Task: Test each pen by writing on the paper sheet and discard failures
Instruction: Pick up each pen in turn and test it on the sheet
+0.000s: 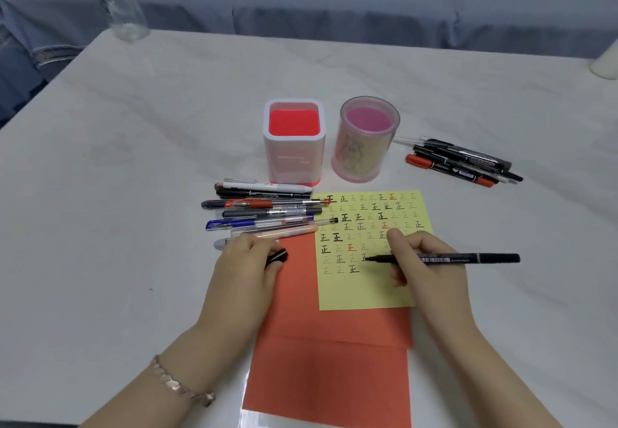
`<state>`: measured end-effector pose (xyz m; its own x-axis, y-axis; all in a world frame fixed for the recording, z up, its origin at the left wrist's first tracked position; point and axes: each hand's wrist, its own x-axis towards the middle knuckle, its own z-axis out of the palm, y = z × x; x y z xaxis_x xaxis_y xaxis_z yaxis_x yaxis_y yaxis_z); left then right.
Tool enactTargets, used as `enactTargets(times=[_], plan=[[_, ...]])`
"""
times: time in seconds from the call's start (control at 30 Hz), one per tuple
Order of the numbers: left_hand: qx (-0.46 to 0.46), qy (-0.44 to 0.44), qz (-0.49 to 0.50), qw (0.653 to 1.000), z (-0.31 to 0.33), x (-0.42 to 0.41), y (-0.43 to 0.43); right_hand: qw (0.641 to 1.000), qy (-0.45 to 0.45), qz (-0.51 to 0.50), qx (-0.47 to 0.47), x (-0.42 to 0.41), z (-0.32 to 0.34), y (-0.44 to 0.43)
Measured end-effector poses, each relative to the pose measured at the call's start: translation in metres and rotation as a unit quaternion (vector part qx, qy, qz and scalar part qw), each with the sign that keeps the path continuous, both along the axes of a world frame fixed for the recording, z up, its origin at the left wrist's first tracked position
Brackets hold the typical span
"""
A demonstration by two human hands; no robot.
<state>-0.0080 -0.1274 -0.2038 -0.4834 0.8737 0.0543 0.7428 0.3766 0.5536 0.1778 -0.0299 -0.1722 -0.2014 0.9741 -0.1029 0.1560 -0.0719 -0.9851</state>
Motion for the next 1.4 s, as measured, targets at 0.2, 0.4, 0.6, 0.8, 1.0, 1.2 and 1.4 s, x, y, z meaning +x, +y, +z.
enactTargets(times=[0.2, 0.4, 0.6, 0.8, 1.0, 1.2, 1.4], plan=[[0.090, -0.214, -0.012, 0.973, 0.034, 0.033, 0.003, 0.989, 0.113, 0.055, -0.074, -0.002, 0.018, -0.008], [0.104, -0.274, -0.043, 0.955, 0.050, 0.052, 0.005, 0.976, 0.172, 0.071, -0.115, 0.004, 0.028, -0.011], [0.101, -0.283, -0.047, 0.953, 0.054, 0.057, 0.007, 0.979, 0.160, 0.075, -0.106, 0.010, 0.034, -0.011], [0.098, -0.261, -0.073, 0.957, 0.058, 0.060, 0.010, 0.980, 0.147, 0.085, -0.104, 0.012, 0.033, -0.011], [0.101, -0.202, -0.144, 0.963, 0.055, 0.061, 0.011, 0.991, 0.088, 0.091, -0.054, 0.014, 0.031, -0.010], [0.074, -0.267, -0.197, 0.941, 0.060, 0.077, 0.021, 0.995, 0.082, 0.053, -0.034, 0.012, 0.029, -0.003], [-0.046, -0.571, -0.151, 0.806, 0.069, 0.084, 0.055, 0.994, 0.063, 0.091, -0.008, 0.025, 0.037, 0.015]])
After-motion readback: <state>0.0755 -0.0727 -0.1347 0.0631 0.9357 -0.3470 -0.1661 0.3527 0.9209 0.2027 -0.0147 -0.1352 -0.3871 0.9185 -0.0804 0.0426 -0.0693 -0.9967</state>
